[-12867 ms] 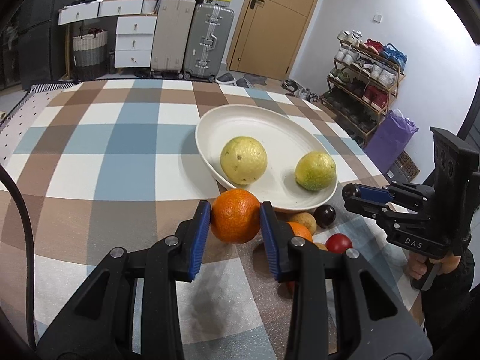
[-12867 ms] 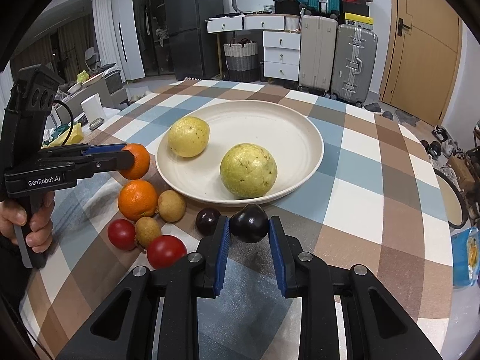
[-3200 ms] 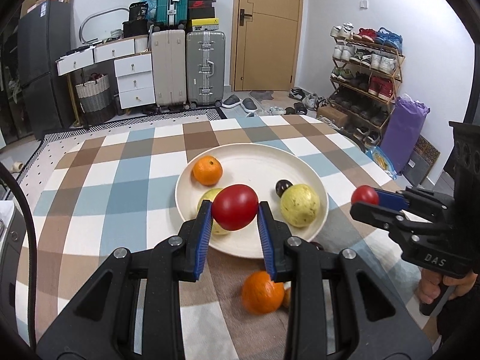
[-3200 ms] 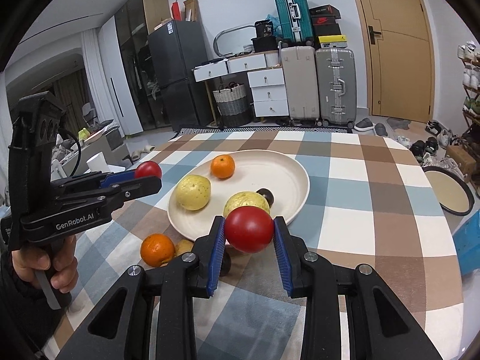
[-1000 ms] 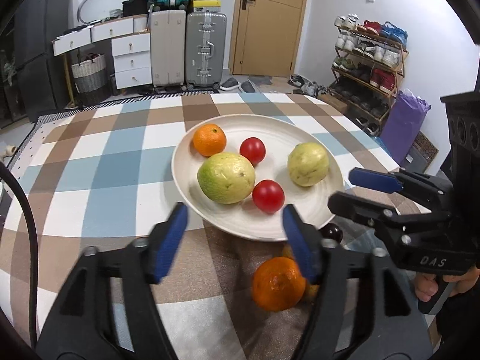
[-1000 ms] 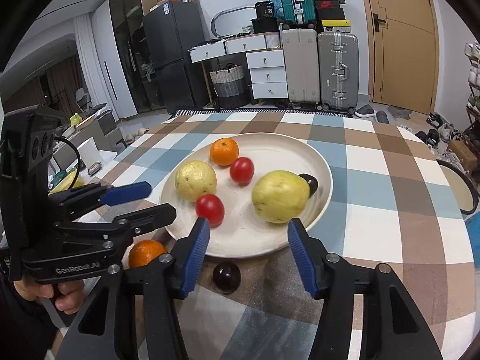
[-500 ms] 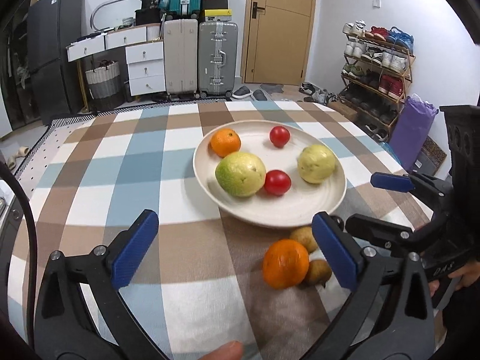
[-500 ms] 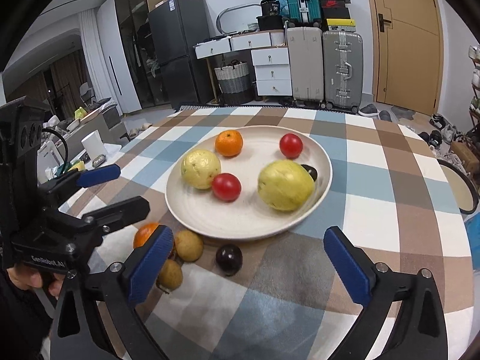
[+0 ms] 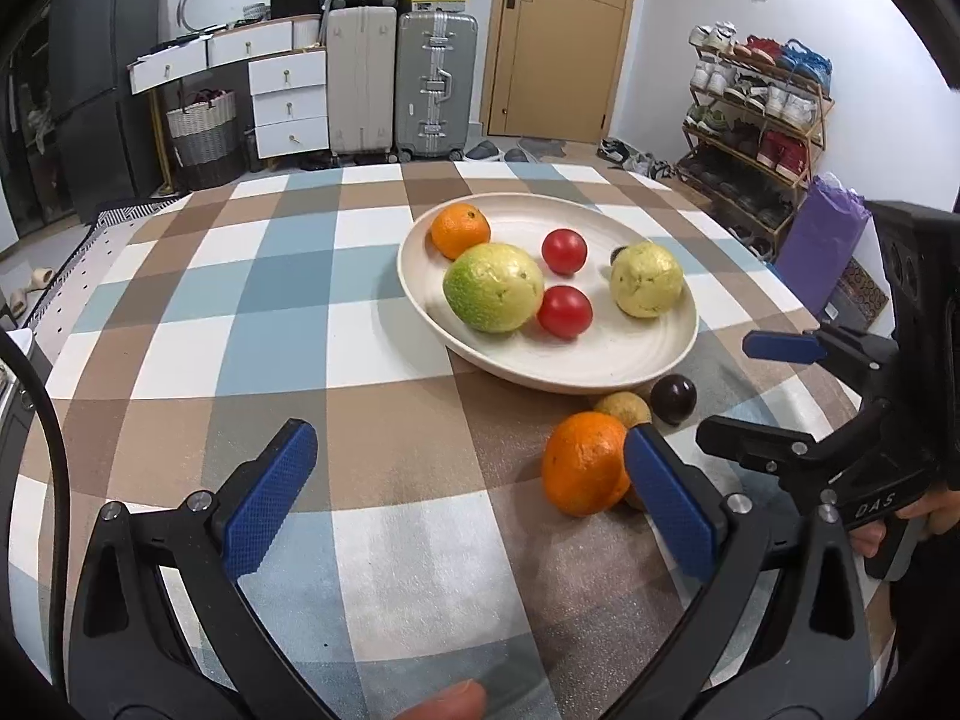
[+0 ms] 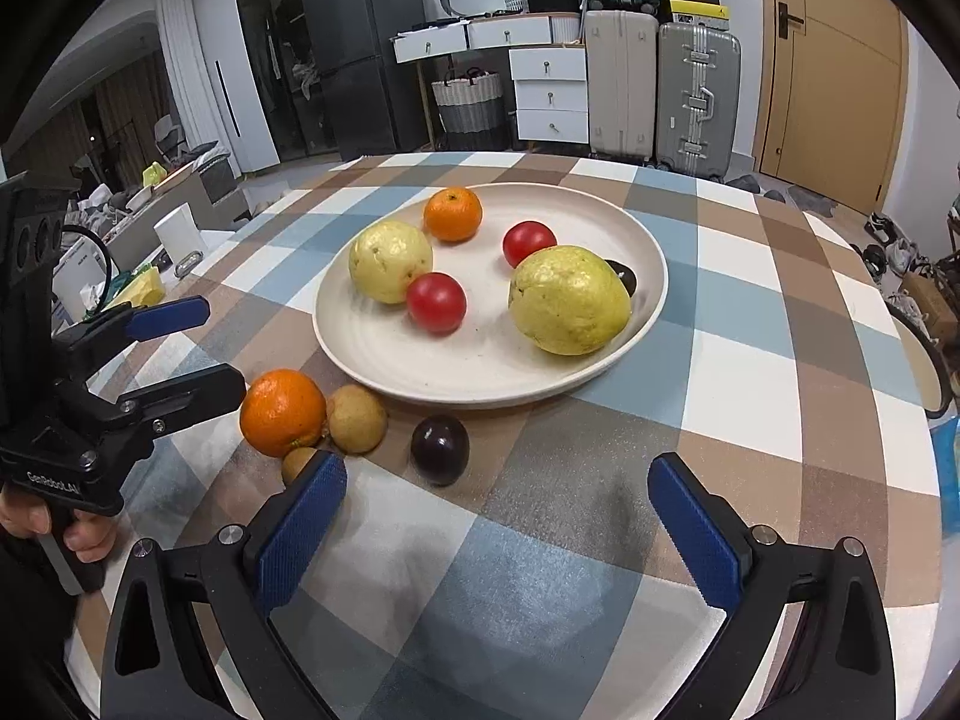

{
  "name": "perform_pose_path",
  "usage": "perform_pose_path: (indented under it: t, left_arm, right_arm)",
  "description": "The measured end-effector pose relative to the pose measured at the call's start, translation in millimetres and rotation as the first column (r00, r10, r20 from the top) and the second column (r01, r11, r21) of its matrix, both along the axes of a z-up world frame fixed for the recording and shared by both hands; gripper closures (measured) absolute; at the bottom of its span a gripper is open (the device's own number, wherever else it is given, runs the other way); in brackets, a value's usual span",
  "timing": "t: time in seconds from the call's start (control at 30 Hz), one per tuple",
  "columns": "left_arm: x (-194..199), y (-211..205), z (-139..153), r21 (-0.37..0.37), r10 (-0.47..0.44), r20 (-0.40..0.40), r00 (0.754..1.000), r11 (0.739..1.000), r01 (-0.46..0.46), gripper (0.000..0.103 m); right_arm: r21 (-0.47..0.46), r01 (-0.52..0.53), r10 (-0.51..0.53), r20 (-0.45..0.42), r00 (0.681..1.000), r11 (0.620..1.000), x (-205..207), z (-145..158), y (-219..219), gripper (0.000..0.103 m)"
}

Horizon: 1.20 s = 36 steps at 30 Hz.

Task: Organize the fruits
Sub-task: 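Withdraw both open tools toward the orange and dark plum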

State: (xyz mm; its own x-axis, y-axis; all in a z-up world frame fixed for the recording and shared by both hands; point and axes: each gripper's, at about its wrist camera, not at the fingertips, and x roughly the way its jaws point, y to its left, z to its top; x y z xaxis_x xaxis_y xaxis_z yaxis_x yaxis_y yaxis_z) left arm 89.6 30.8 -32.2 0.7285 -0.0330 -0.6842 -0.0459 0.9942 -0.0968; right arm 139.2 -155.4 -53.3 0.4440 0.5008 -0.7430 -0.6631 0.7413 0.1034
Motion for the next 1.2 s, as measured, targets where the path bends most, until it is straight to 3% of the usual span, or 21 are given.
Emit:
perform_pose_path:
  t: [0.27,0.4,0.77,0.87,1.2]
  left_arm:
    - [2.1,-11.1,-4.5,-0.001,-0.043,-0.020,0.999,0.999,0.043,0.001]
    - [2.2,-13.6,-4.5,-0.013,-0.062,-0.017,0.998,0.998,0.062,0.002]
    - [3.3,-24.3,-8.7,-0.032,-0.134,-0.033,0.990,0.991,0.133,0.035]
    - [3.7,-25.6,-8.7,-0.033,-0.141,-0.034,0.989,0.990,0.140,0.036]
    - [8.2,-21.8,-13.2,-0.092,-0.159,-0.059,0.986,0.984,0.153,0.051]
  right_arm:
    - [-0.005,-0.009,0.009,-0.003,1.000,1.000,-1.9,-0.5,0.0,0.002]
    - [0.001,-0.014,0.014,-0.011,1.000,1.000,-2.0,-0.2,0.8,0.011]
    - [0.000,-0.064,0.064,-0.026,0.998,0.998,-7.7,-1.5,8.1,0.031]
    - [-0.004,-0.079,0.079,-0.039,0.996,0.997,-8.2,-3.6,11.5,0.041]
    - [-0.012,-0.101,0.100,-0.048,0.994,0.995,-8.3,-6.0,18.5,0.051]
